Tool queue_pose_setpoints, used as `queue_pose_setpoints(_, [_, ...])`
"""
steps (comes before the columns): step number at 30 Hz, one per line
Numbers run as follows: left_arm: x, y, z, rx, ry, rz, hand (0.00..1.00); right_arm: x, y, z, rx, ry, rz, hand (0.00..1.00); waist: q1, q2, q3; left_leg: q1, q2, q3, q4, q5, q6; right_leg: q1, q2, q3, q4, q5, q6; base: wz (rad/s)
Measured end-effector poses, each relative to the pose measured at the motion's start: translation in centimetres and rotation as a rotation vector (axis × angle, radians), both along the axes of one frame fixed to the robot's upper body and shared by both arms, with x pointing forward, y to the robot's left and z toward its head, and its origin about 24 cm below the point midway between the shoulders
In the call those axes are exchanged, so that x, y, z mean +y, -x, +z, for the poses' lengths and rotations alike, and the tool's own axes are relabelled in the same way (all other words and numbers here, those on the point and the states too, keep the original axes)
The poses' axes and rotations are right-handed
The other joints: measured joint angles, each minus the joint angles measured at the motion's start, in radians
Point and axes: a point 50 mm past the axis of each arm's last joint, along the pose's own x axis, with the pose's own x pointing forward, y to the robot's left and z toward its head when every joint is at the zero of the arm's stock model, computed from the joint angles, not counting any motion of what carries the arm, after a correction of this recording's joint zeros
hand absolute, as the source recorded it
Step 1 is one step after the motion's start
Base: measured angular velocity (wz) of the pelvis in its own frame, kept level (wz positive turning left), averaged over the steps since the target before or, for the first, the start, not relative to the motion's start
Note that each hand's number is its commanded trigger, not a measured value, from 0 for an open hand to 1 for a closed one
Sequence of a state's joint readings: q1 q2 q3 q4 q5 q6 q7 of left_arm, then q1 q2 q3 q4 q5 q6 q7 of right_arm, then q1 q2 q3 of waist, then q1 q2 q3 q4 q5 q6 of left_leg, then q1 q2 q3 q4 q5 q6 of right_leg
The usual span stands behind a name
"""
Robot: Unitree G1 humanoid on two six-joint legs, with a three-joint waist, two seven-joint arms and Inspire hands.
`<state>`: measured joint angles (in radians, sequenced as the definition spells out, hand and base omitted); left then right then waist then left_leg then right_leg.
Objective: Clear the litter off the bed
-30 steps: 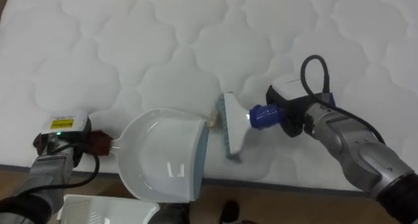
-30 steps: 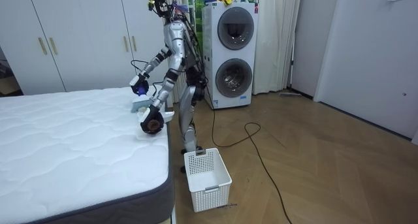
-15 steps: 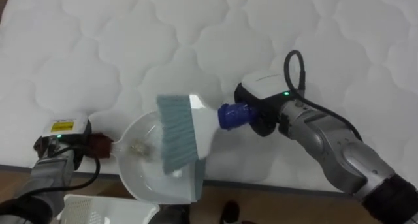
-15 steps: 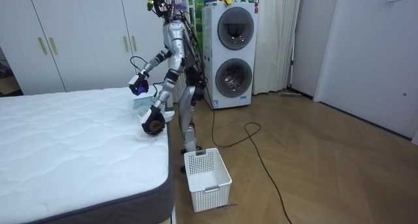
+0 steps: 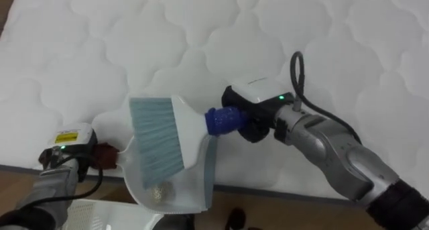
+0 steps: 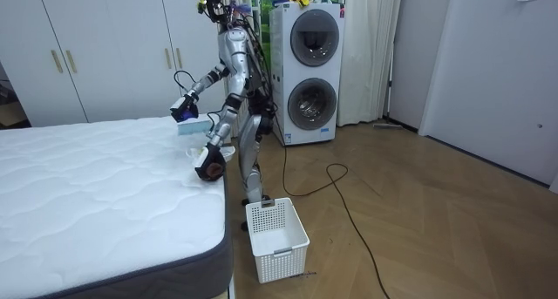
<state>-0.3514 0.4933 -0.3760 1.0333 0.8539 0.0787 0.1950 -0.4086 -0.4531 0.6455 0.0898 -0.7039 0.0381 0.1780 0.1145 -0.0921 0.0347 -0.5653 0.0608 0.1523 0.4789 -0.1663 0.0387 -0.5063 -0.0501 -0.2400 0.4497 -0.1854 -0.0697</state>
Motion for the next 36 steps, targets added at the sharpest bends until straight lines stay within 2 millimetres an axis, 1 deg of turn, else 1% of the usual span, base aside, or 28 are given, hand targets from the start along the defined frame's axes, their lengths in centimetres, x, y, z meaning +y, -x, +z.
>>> queue_pose_setpoints(3, [0.1, 0.1, -0.1, -0.004, -0.002, 0.0, 1.0, 0.2, 0.1, 0.2, -0.017, -0.02, 0.012, 1.0, 0.0, -0.003, -0.0022, 0.0, 0.0, 0.0, 0.0, 0.0, 0.0, 0.002, 0.0, -0.001, 0.001, 0.0, 0.0, 0.0])
queue_pose_setpoints(10, [0.1, 0.5, -0.3, -0.027, 0.007, 0.007, 1.0, 0.2, 0.1, 0.3, -0.005, -0.064, 0.007, 1.0, -0.003, -0.003, -0.0021, 0.001, 0.0, -0.005, -0.001, 0.0, 0.0, 0.006, 0.0, -0.008, 0.0, 0.0, 0.0, 0.01])
queue_pose_setpoints(12, [0.0, 0.7, -0.4, -0.036, 0.007, 0.006, 1.0, -0.1, -0.1, 0.0, 0.002, -0.088, -0.011, 1.0, -0.004, -0.003, -0.0018, 0.002, 0.001, -0.005, 0.002, 0.0, 0.0, 0.011, -0.001, -0.009, 0.001, 0.0, 0.0, 0.04])
queue_pose_setpoints(16, [-0.1, 0.8, -0.5, -0.057, 0.017, 0.013, 1.0, -2.2, -0.9, -1.7, 0.059, -0.12, -0.127, 1.0, -0.01, 0.0, 0.0001, 0.005, -0.001, -0.014, 0.006, -0.002, 0.002, 0.02, -0.002, -0.017, -0.001, -0.001, 0.001, 0.06])
queue_pose_setpoints(18, [-0.2, 0.9, -0.6, -0.063, 0.028, 0.028, 1.0, -4.2, -1.4, -3.0, 0.112, -0.146, -0.232, 1.0, -0.013, 0.002, 0.0015, 0.008, -0.003, -0.016, 0.005, -0.002, 0.002, 0.024, -0.004, -0.021, 0.0, -0.001, 0.002, 0.04])
queue_pose_setpoints(19, [-0.2, 0.9, -0.7, -0.066, 0.027, 0.03, 1.0, -4.6, -1.5, -3.1, 0.116, -0.15, -0.256, 1.0, -0.014, 0.002, 0.0016, 0.008, -0.003, -0.016, 0.005, -0.002, 0.002, 0.024, -0.004, -0.021, 0.0, -0.002, 0.002, 0.0])
queue_pose_setpoints(21, [-0.1, 1.1, -0.7, -0.075, 0.025, 0.034, 1.0, -6.3, -1.5, -3.2, 0.099, -0.21, -0.348, 1.0, -0.019, 0.006, 0.0041, 0.011, -0.004, -0.016, 0.003, -0.002, 0.002, 0.026, -0.005, -0.02, -0.001, -0.003, 0.003, 0.0])
queue_pose_setpoints(22, [-0.1, 1.2, -0.8, -0.076, 0.029, 0.04, 1.0, -6.7, -1.5, -3.2, 0.093, -0.227, -0.37, 0.85, -0.027, 0.008, 0.0056, 0.015, -0.005, -0.017, 0.001, -0.002, 0.002, 0.031, -0.005, -0.021, -0.002, -0.004, 0.004, 0.06])
queue_pose_setpoints(23, [0.0, 1.4, -0.9, -0.078, 0.034, 0.05, 1.0, -7.7, -1.6, -3.4, 0.092, -0.266, -0.417, 0.44, -0.035, 0.014, 0.0093, 0.029, -0.007, -0.018, -0.001, -0.002, 0.003, 0.046, -0.007, -0.022, -0.003, -0.007, 0.006, 0.07])
queue_pose_setpoints(24, [0.0, 1.5, -1.0, -0.079, 0.035, 0.052, 1.0, -8.2, -1.6, -3.5, 0.093, -0.289, -0.45, 0.11, -0.039, 0.015, 0.0105, 0.037, -0.008, -0.019, -0.003, -0.003, 0.003, 0.054, -0.008, -0.023, -0.003, -0.009, 0.007, 0.09])
queue_pose_setpoints(25, [-0.1, 1.6, -1.1, -0.084, 0.047, 0.065, 1.0, -9.3, -1.5, -3.8, 0.099, -0.341, -0.516, 0.0, -0.041, 0.016, 0.0111, 0.055, -0.013, -0.019, -0.014, -0.003, 0.003, 0.067, -0.012, -0.023, -0.004, -0.014, 0.008, 0.06])
queue_pose_setpoints(26, [-0.3, 1.8, -1.3, -0.087, 0.063, 0.084, 1.0, -10.2, -1.2, -4.0, 0.095, -0.387, -0.577, 0.0, -0.049, 0.017, 0.0111, 0.072, -0.019, -0.019, -0.023, -0.003, 0.003, 0.081, -0.016, -0.022, -0.004, -0.019, 0.01, 0.06])
queue_pose_setpoints(28, [-0.5, 1.8, -1.5, -0.094, 0.084, 0.111, 1.0, -11.2, -0.9, -4.1, 0.08, -0.429, -0.636, 0.0, -0.058, 0.016, 0.0109, 0.091, -0.023, -0.018, -0.034, -0.003, 0.003, 0.096, -0.019, -0.022, -0.008, -0.023, 0.012, 0.04])
queue_pose_setpoints(30, [-0.8, 1.6, -1.4, -0.116, 0.117, 0.134, 1.0, -12.9, -0.2, -4.4, 0.078, -0.506, -0.729, 0.0, -0.07, 0.016, 0.0106, 0.112, -0.024, -0.026, -0.041, -0.003, 0.003, 0.128, -0.018, -0.035, -0.028, -0.024, 0.014, 0.11])
queue_pose_setpoints(32, [-0.9, 2.0, -1.5, -0.129, 0.138, 0.151, 1.0, -13.8, 0.5, -4.8, 0.078, -0.566, -0.793, 0.0, -0.086, 0.016, 0.0099, 0.131, -0.025, -0.032, -0.047, -0.004, 0.002, 0.157, -0.015, -0.041, -0.047, -0.024, 0.015, 0.12])
queue_pose_setpoints(33, [-1.0, 2.2, -1.6, -0.133, 0.142, 0.151, 1.0, -14.3, 0.9, -4.9, 0.07, -0.597, -0.831, 0.0, -0.09, 0.017, 0.0092, 0.139, -0.024, -0.033, -0.048, -0.005, 0.0, 0.17, -0.012, -0.042, -0.056, -0.024, 0.015, 0.05])
queue_pose_setpoints(36, [-1.2, 2.4, -1.6, -0.14, 0.149, 0.155, 1.0, -15.1, 1.1, -4.8, 0.054, -0.655, -0.886, 0.0, -0.096, 0.018, 0.0075, 0.153, -0.023, -0.032, -0.049, -0.007, -0.001, 0.185, -0.01, -0.038, -0.059, -0.024, 0.015, 0.0])
